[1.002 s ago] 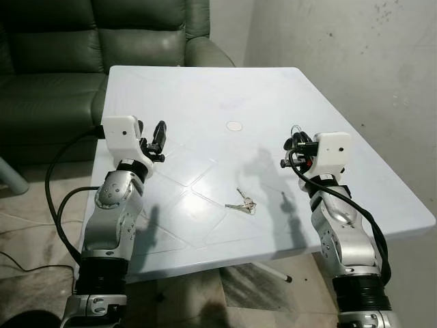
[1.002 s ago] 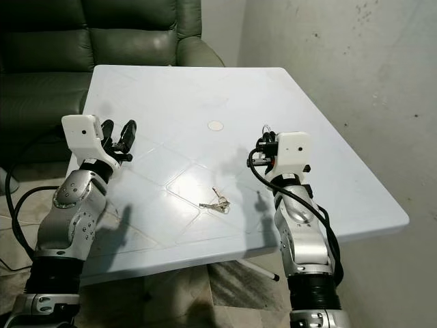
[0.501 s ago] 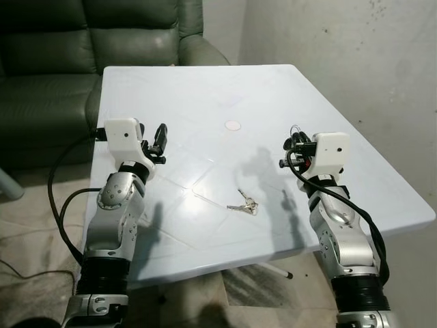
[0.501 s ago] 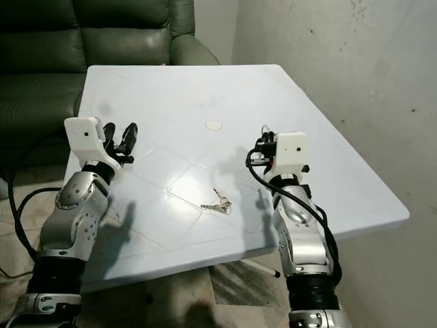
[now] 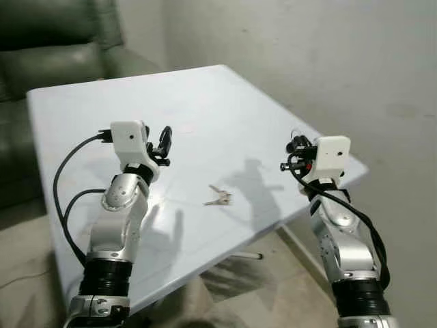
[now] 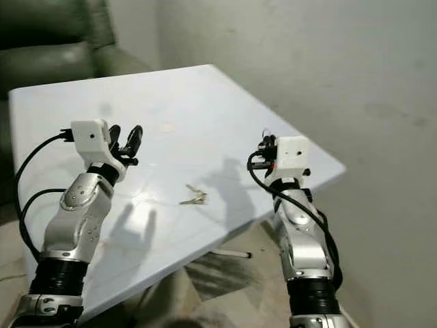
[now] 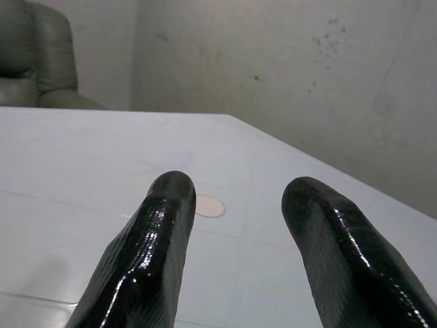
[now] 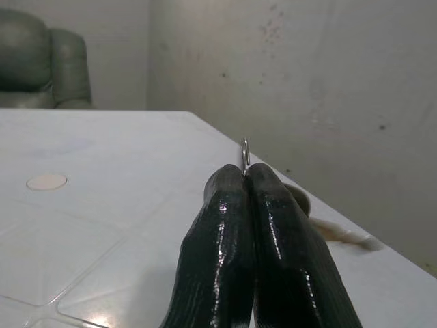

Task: Hang keys on a hook

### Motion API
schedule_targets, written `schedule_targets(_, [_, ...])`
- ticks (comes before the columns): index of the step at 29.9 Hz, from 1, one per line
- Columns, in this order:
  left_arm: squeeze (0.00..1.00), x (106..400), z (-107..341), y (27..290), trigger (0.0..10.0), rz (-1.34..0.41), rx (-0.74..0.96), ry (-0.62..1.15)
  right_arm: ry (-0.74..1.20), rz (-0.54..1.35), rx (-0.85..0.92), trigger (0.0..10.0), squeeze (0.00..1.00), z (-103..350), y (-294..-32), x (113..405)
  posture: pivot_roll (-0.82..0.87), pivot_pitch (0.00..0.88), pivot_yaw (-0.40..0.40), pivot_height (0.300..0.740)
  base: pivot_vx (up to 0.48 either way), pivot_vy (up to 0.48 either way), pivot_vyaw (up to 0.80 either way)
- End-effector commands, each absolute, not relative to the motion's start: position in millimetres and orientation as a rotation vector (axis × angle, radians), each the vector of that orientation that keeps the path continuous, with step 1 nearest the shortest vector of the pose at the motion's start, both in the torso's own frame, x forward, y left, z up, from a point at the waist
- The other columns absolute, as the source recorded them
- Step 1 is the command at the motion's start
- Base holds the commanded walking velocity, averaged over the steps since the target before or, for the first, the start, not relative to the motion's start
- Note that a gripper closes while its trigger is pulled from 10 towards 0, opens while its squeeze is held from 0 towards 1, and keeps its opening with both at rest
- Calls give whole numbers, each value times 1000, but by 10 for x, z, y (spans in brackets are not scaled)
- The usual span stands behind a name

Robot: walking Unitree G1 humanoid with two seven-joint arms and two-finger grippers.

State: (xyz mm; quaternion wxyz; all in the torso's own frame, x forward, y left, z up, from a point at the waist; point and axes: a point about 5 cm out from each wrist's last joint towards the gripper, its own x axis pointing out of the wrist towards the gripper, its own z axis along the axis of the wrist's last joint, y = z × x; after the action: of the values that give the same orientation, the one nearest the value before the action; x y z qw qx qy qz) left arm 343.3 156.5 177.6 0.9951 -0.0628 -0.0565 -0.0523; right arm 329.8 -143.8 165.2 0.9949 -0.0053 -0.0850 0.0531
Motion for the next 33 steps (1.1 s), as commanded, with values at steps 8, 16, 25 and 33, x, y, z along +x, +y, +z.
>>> schedule_targets(8, [0, 3443, 1815, 1447, 10000, -186, -131, -118, -176, 92, -26, 10000, 0, 1663, -1489, 3283, -82, 0, -51, 740, 0, 0, -768])
schedule_targets(16, [0, 3442, 1807, 1427, 10000, -200, -122, -120, -179, 95, -32, 10000, 0, 1668, -1503, 3288, -80, 0, -56, 740, 0, 0, -768])
schedule_targets(25, [0, 3420, 1761, 1426, 10000, -191, -98, -108, -173, 104, -34, 10000, 0, 1644, -1486, 3261, -74, 0, -67, 740, 0, 0, -769])
schedule_targets(33, [0, 3404, 1755, 1419, 10000, -193, -91, -113, -168, 104, -36, 10000, 0, 1627, -1491, 3240, -78, 0, -64, 740, 0, 0, -769])
